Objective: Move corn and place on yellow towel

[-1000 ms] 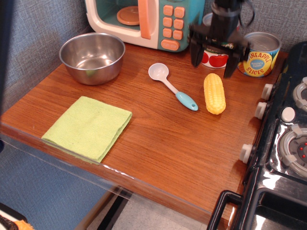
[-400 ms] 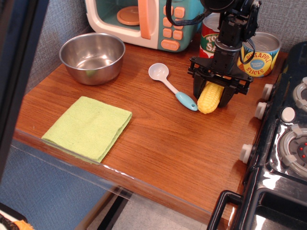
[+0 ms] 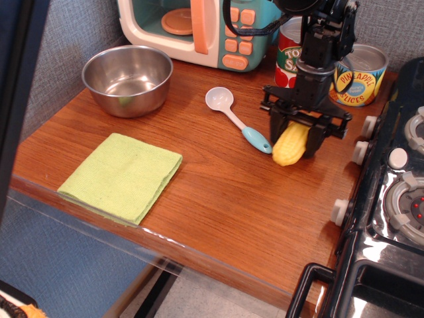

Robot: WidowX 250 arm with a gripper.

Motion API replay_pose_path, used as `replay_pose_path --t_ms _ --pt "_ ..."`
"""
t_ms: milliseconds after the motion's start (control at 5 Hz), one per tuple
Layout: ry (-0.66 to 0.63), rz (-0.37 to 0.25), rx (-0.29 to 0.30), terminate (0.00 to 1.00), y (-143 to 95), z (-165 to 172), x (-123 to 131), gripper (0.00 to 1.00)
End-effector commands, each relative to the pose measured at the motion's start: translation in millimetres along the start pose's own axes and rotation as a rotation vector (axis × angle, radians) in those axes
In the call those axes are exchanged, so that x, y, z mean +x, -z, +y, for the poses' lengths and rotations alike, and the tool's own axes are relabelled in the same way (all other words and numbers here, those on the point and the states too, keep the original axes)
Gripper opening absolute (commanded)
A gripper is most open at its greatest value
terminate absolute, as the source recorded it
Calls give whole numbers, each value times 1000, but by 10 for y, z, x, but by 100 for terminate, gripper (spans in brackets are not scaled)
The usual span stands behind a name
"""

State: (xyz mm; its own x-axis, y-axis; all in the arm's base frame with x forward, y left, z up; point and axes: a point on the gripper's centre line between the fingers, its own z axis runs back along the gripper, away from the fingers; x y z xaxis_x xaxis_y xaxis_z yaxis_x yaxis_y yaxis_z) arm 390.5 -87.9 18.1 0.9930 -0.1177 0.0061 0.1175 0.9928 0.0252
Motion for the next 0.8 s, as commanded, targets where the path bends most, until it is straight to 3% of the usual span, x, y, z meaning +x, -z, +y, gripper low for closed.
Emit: replay_pose_path --t_ms 0,200,400,600 --pt "83 -212 -50 0 -987 746 -284 0" --pt "91 -145 24 0 -923 1157 -710 0" --pt "102 -59 32 0 -699 1474 -1090 0" --pt "119 0 25 0 -493 1557 -1348 0"
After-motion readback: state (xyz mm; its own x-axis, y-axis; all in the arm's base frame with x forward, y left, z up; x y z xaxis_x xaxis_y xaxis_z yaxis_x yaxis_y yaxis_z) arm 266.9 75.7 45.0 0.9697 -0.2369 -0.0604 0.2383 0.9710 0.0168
